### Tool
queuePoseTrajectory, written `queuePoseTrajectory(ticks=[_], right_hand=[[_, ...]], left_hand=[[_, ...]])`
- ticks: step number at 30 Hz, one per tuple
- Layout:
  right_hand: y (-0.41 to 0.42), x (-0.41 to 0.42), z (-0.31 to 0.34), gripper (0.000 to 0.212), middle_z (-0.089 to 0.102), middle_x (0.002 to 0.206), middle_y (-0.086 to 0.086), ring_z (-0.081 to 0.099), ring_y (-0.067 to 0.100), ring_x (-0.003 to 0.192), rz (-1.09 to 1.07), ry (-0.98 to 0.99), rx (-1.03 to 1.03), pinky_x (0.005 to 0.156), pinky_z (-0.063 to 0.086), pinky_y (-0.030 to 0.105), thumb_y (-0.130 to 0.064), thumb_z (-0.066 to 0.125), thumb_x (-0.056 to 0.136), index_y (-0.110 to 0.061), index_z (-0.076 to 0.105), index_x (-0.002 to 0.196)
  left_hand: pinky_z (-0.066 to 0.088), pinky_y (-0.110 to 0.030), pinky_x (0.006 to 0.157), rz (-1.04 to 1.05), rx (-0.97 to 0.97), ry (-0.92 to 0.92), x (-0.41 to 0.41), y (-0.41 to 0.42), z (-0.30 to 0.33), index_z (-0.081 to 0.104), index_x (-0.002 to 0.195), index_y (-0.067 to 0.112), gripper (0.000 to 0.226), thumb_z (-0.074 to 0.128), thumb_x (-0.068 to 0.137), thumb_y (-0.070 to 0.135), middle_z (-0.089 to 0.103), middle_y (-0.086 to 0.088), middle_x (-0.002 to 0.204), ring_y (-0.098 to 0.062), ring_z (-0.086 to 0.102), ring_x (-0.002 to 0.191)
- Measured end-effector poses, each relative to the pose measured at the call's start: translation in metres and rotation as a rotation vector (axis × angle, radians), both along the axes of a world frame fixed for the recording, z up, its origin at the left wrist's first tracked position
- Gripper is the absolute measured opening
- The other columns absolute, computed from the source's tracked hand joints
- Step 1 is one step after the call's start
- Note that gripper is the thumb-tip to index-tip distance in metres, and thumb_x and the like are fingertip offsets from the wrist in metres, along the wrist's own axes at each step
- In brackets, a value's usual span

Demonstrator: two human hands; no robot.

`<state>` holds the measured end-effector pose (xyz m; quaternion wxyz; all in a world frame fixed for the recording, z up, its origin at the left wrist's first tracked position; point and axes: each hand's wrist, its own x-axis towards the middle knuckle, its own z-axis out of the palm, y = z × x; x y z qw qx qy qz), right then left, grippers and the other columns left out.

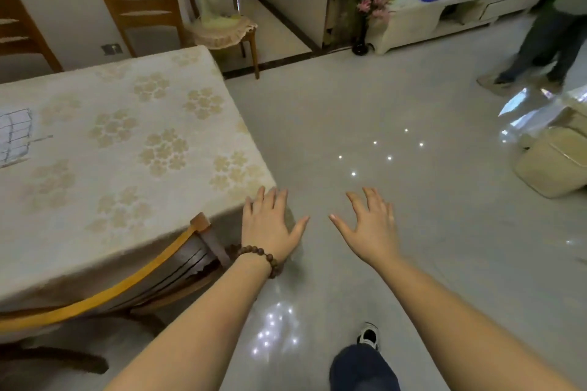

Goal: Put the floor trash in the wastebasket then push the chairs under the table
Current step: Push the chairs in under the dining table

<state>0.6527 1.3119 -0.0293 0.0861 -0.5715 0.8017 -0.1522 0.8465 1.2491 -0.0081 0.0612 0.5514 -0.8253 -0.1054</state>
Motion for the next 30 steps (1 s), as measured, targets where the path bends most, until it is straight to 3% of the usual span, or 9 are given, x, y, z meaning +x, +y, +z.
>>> queuePoseTrajectory(ticks=[6, 11, 19, 26, 30], right_hand=[[-0.057, -0.136, -0.004, 0.069, 0.023, 0.155, 0.01, 0.006, 0.023, 0.146, 0.004, -0.039, 0.003, 0.117, 0.005, 0.049, -0.065, 0.041, 0.087, -0.023, 0.037, 0.141], [-0.113, -0.212, -0.007, 0.07, 0.022, 0.155, 0.009, 0.005, 0.023, 0.146, 0.037, -0.026, 0.062, 0.117, 0.006, 0.049, -0.067, 0.035, 0.087, -0.024, 0.035, 0.142], [-0.25, -0.241, -0.023, 0.067, 0.018, 0.157, 0.009, 0.005, 0.023, 0.145, 0.203, -0.078, 0.081, 0.117, 0.005, 0.048, -0.062, 0.038, 0.089, -0.024, 0.033, 0.143], [-0.436, -0.259, -0.034, 0.078, 0.019, 0.156, 0.01, 0.005, 0.023, 0.145, 0.332, -0.02, 0.088, 0.117, 0.006, 0.049, -0.073, 0.023, 0.082, -0.024, 0.038, 0.14], [-0.56, -0.262, -0.019, 0.064, 0.02, 0.155, 0.011, 0.006, 0.025, 0.145, 0.389, 0.011, 0.083, 0.117, 0.008, 0.049, -0.063, 0.037, 0.088, -0.022, 0.042, 0.138]], left_hand=[[0.014, -0.045, 0.118, 0.097, -0.004, -0.032, -0.124, -0.07, -0.012, 0.026, 0.148, 0.019, 0.075, 0.026, 0.089, 0.067, 0.031, -0.005, 0.154, -0.024, 0.018, 0.144], [0.013, -0.045, 0.119, 0.213, 0.069, -0.027, -0.183, -0.113, -0.023, 0.026, 0.147, 0.022, 0.072, 0.029, 0.09, 0.066, 0.029, -0.004, 0.154, -0.024, 0.019, 0.144], [0.014, -0.046, 0.118, 0.361, 0.085, -0.024, -0.219, -0.212, -0.034, 0.027, 0.147, 0.021, 0.071, 0.031, 0.09, 0.064, 0.03, -0.004, 0.154, -0.025, 0.017, 0.145], [0.015, -0.046, 0.118, 0.488, 0.092, 0.015, -0.234, -0.373, -0.053, 0.027, 0.147, 0.021, 0.071, 0.032, 0.09, 0.064, 0.03, -0.004, 0.154, -0.024, 0.016, 0.145], [0.014, -0.046, 0.117, 0.567, 0.094, 0.022, -0.237, -0.48, -0.042, 0.027, 0.146, 0.022, 0.069, 0.033, 0.09, 0.063, 0.028, -0.003, 0.154, -0.024, 0.015, 0.145]])
